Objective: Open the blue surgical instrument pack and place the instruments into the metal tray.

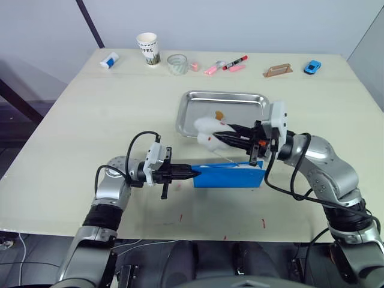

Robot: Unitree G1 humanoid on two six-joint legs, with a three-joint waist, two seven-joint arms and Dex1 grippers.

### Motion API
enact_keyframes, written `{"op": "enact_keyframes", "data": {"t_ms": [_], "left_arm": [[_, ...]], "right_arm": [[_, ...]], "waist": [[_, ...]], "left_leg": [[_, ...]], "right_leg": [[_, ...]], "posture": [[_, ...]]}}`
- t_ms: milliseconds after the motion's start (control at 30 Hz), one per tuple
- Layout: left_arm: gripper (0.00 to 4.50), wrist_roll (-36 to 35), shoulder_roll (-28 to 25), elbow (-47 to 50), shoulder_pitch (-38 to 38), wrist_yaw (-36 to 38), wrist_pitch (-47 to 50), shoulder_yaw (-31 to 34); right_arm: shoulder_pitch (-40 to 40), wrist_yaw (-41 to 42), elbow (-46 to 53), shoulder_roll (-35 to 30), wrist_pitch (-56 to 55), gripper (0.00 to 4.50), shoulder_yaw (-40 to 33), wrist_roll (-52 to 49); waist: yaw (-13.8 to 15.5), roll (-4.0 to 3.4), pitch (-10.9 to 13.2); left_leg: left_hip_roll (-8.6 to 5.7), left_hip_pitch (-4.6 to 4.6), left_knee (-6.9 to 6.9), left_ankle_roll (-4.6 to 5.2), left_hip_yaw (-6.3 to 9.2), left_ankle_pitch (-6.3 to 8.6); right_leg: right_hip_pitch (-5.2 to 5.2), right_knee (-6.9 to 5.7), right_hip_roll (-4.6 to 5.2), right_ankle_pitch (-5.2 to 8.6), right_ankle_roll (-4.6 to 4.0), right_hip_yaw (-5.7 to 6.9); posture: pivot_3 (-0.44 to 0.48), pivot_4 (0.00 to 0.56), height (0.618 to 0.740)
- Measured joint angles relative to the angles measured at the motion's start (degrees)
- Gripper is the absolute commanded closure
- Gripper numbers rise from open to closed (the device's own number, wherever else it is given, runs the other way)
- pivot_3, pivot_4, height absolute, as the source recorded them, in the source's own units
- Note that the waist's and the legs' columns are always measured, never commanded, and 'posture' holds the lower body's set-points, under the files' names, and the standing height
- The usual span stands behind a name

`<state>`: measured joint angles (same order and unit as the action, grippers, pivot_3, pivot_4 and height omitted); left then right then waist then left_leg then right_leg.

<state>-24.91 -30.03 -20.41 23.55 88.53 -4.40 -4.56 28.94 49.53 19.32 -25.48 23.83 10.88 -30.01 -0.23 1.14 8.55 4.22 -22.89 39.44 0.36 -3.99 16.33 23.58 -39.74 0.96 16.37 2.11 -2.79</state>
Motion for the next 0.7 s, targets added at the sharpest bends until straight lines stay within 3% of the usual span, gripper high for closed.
{"op": "enact_keyframes", "data": {"t_ms": [433, 700], "left_arm": [[4.50, 0.11, 0.30, -1.09, 0.61, 0.14, -0.58, -0.07], [4.50, 0.16, 0.35, -1.58, 1.03, 0.21, -1.10, -0.42]], "right_arm": [[0.07, 0.61, 1.05, 4.41, -8.33, 4.48, 2.17, 5.82], [-3.45, 9.12, 1.13, -3.09, -13.49, 4.48, 4.60, 9.41]], "waist": [[0.02, 0.00, 0.00], [0.17, 0.00, 0.00]], "left_leg": [[0.00, 0.00, 0.01, 0.00, 0.01, 0.00], [0.00, 0.01, 0.01, 0.00, 0.01, 0.00]], "right_leg": [[0.00, -0.02, 0.01, 0.00, 0.00, 0.03], [-0.01, 0.00, 0.00, 0.00, -0.01, 0.03]], "posture": [[0.000, 0.150, 0.718], [0.000, 0.150, 0.718]]}}
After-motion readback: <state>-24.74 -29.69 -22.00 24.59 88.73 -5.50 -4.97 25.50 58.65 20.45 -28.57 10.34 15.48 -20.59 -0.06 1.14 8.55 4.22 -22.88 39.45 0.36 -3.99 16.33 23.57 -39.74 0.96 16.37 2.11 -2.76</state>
